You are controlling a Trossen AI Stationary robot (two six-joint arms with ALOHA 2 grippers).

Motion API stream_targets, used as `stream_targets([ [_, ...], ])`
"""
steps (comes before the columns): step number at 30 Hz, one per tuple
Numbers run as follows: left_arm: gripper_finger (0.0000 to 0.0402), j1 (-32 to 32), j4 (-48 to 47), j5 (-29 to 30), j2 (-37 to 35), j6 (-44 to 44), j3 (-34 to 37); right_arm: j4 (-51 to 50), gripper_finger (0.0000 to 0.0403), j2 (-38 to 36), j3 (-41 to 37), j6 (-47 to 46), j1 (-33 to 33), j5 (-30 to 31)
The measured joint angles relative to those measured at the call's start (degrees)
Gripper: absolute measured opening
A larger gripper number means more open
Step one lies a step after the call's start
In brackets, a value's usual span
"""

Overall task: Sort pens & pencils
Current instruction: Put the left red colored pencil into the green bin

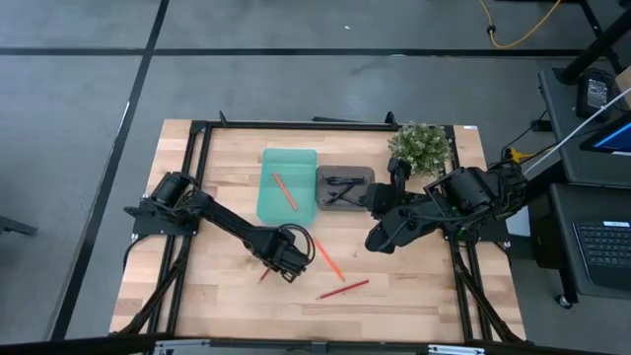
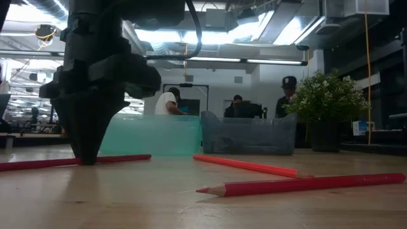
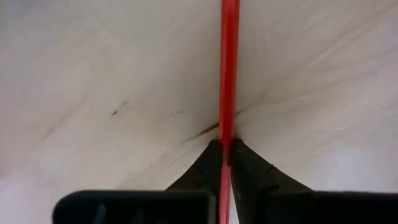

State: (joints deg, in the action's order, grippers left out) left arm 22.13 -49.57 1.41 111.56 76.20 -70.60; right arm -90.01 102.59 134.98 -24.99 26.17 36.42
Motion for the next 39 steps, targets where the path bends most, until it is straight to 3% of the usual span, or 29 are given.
stream_targets([
  [8,0.0013,0.54,-16.30,4.35,0.21,0.16,-8.19,-0.01,0.0019,0.00,0.00,-0.04,0.00,0.00],
  [18,0.0013,1.75,-18.64,7.07,0.19,0.33,-13.16,0.00,0.0019,0.00,0.00,-0.02,0.00,0.02],
  [26,0.0013,1.60,-29.81,11.21,0.14,0.16,-21.43,-0.01,0.0019,0.00,0.00,-0.02,0.00,0.02],
  [31,0.0013,-2.12,-38.54,12.86,0.10,-3.07,-26.78,0.21,0.0019,0.00,0.00,0.00,0.00,0.02],
  [39,0.0014,-12.57,-39.60,15.73,0.03,-14.35,-28.92,0.18,0.0019,0.00,0.00,0.13,0.00,0.02],
])
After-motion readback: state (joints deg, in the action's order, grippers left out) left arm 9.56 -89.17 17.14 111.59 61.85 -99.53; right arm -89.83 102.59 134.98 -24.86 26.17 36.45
